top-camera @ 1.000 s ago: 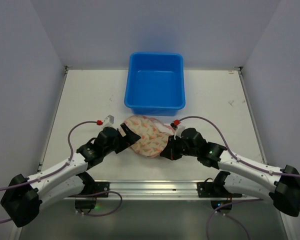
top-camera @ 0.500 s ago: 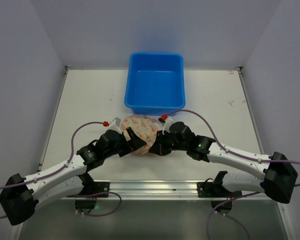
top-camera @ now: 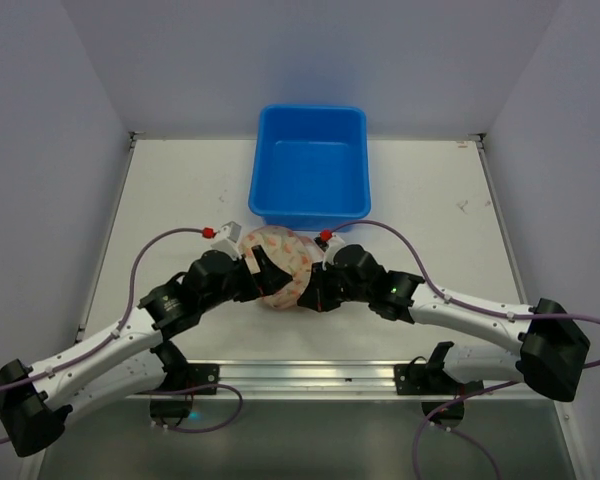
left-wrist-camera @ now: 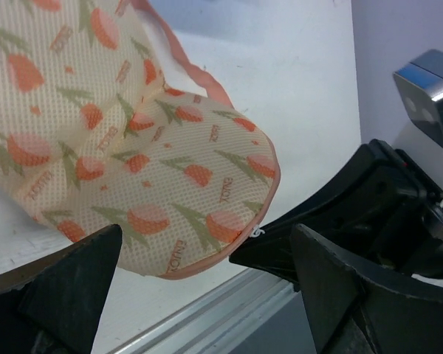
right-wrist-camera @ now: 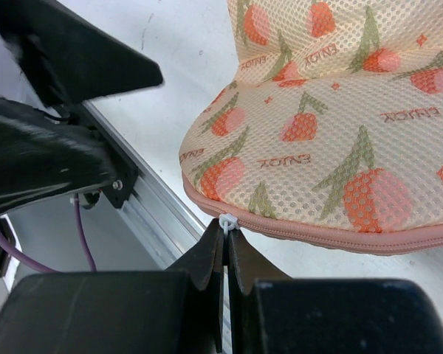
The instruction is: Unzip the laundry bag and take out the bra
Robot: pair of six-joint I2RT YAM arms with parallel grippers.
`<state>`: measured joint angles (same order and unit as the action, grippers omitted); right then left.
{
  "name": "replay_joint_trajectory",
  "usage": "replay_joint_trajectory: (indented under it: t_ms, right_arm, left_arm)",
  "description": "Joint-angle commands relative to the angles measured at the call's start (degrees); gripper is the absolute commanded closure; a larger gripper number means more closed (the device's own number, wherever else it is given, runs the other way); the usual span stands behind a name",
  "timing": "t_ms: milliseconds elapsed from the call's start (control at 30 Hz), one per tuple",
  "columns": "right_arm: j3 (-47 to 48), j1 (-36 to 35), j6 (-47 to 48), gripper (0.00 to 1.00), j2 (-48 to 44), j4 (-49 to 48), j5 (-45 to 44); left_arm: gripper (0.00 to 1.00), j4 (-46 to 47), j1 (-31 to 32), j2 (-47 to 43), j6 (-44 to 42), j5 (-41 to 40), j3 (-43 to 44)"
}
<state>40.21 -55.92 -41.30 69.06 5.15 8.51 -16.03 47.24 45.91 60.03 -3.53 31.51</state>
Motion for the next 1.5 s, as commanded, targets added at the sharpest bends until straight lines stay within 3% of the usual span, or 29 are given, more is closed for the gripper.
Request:
replay_joint_trajectory:
  t_ms: [0,67,367,567,733,1033,1200,1300,1333,1433,1467]
  right_arm:
    - [2.07,-0.24,1.22,1.0,0.55,-0.14,-1.57]
    - [2.86,-0.15,2.36,1.0,0.47,1.53,-1.83]
    - [3.83,0.9,6.49,1.0,-1.99,7.59,-1.57]
    - [3.83,1.43,7.99,1.0,-3.58,9.18,-0.61]
    - [4.27,1.52,7.9,1.0,-3.67,9.18,1.15]
    - [4.8,1.52,7.81,1.0,-3.31,9.18,3.18]
    - [4.36,1.43,7.73,1.0,-4.46,9.18,3.26]
    - [3.92,1.43,7.73,1.0,-5.16,9.27,3.0]
    - [3.83,1.52,7.64,1.0,-5.6,9.27,2.74]
    - [3.04,1.6,7.64,1.0,-6.48,9.88,1.51]
    - [2.86,1.78,7.64,1.0,-7.35,10.23,1.16]
  left_arm:
    - [0.0,-5.06,0.31,1.54,-15.61,0.17,5.23]
    - [0.0,-5.24,0.31,2.43,-23.25,2.73,6.11]
    - [0.0,-4.97,1.53,3.75,-41.28,15.12,6.9]
    - [0.05,-0.6,4.07,5.76,-46.66,18.55,6.29]
    - [0.08,-0.23,6.98,11.48,-48.34,13.12,8.39]
    - [0.36,3.02,10.76,14.38,-46.5,6.08,9.27]
    - [0.41,4.69,12.52,17.1,-46.06,3.79,9.1]
    - [0.55,4.96,13.14,17.9,-46.06,2.12,9.1]
    - [0.67,4.87,13.31,17.9,-45.97,2.04,9.01]
    - [0.87,4.96,13.31,17.2,-45.88,1.25,8.75]
    - [0.97,4.87,13.4,16.67,-45.79,0.55,8.66]
